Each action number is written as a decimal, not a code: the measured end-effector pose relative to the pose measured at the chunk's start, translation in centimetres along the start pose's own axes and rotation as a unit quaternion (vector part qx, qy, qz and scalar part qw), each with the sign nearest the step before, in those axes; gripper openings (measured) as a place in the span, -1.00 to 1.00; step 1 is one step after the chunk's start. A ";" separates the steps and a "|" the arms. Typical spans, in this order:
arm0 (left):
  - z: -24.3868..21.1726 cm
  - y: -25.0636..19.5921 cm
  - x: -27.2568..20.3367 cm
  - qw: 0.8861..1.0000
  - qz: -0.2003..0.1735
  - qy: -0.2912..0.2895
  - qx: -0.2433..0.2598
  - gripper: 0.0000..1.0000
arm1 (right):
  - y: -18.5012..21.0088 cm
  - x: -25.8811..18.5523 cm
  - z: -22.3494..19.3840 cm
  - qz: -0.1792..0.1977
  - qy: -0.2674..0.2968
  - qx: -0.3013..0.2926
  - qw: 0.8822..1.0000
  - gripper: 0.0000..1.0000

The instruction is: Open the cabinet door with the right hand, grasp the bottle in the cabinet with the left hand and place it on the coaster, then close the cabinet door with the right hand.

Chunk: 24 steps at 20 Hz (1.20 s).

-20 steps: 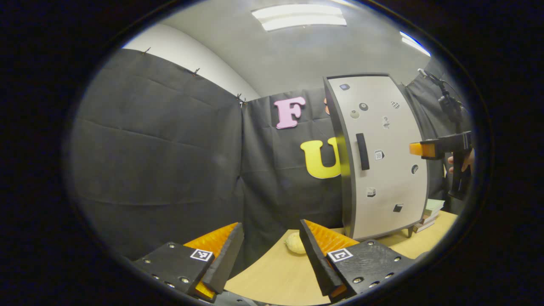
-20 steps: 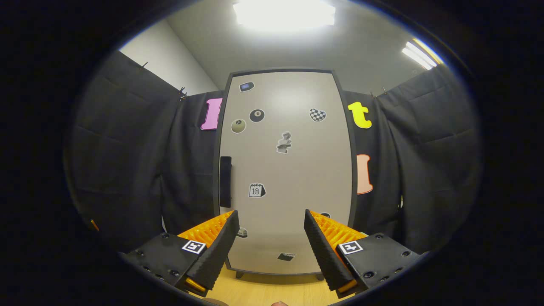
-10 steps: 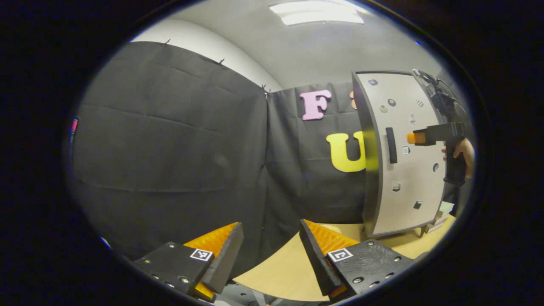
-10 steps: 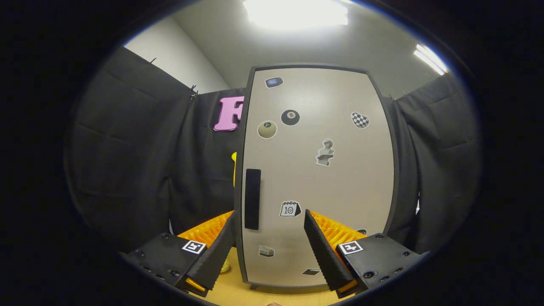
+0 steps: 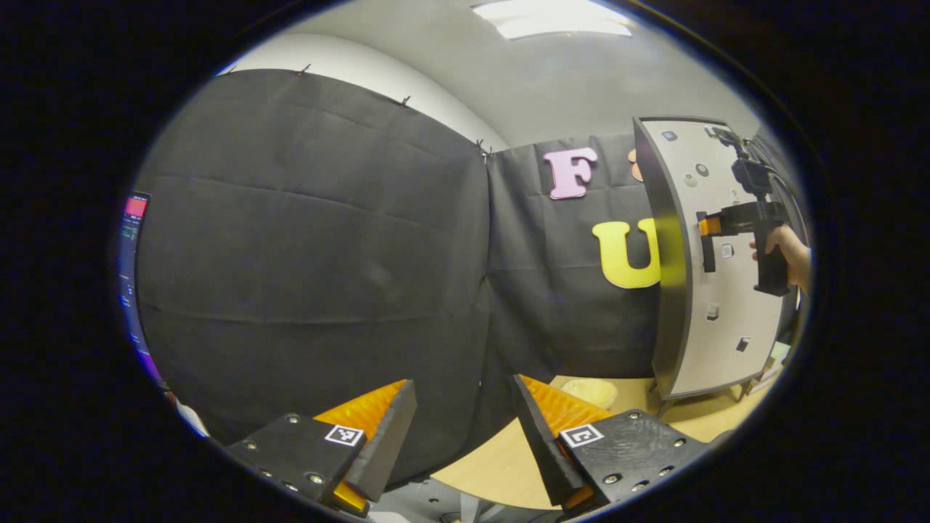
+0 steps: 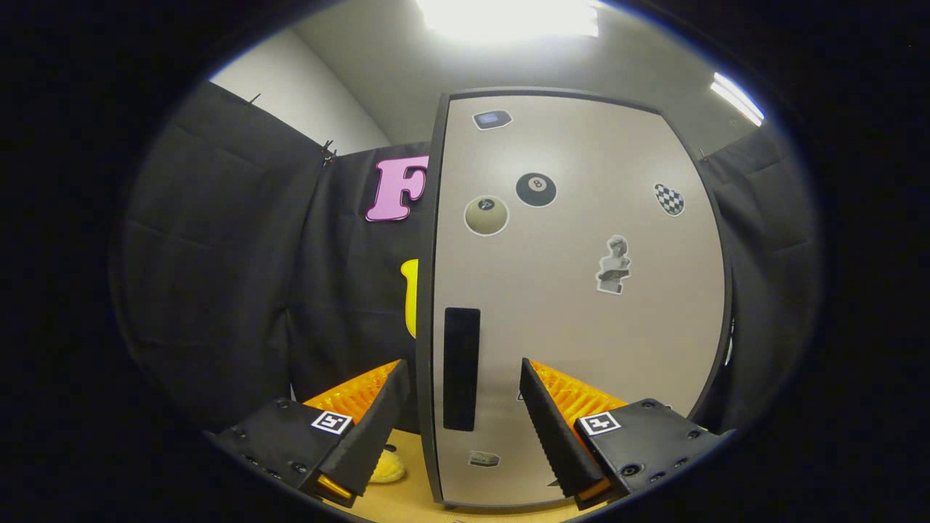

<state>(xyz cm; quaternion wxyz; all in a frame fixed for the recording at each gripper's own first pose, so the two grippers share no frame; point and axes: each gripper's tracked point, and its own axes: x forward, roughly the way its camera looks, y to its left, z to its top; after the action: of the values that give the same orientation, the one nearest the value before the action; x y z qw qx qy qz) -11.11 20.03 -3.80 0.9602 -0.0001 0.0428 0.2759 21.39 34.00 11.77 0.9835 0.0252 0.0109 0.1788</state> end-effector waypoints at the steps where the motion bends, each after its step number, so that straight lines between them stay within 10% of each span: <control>1: -0.2 0.3 0.1 1.000 0.004 0.001 0.001 0.59 | 0.1 0.7 -0.1 -0.002 0.004 0.003 1.000 0.94; 8: -0.7 1.5 1.1 1.000 0.019 0.007 -0.001 0.60 | 0.3 4.2 -3.7 -0.010 0.068 0.007 0.998 0.81; 18: -0.5 0.1 1.7 1.000 -0.001 0.009 0.008 0.60 | 0.3 4.8 -4.7 0.001 0.100 0.014 0.995 -0.42; 24: 0.7 -3.8 3.2 0.999 -0.039 -0.007 0.010 0.60 | 1.2 0.1 -3.5 0.064 0.106 0.023 0.992 -0.43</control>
<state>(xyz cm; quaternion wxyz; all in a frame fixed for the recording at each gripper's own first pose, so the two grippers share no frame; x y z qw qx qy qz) -6.36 18.52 -3.44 0.9706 0.0100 0.0389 0.2375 21.01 35.30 8.35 0.9625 0.0290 0.1173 0.2430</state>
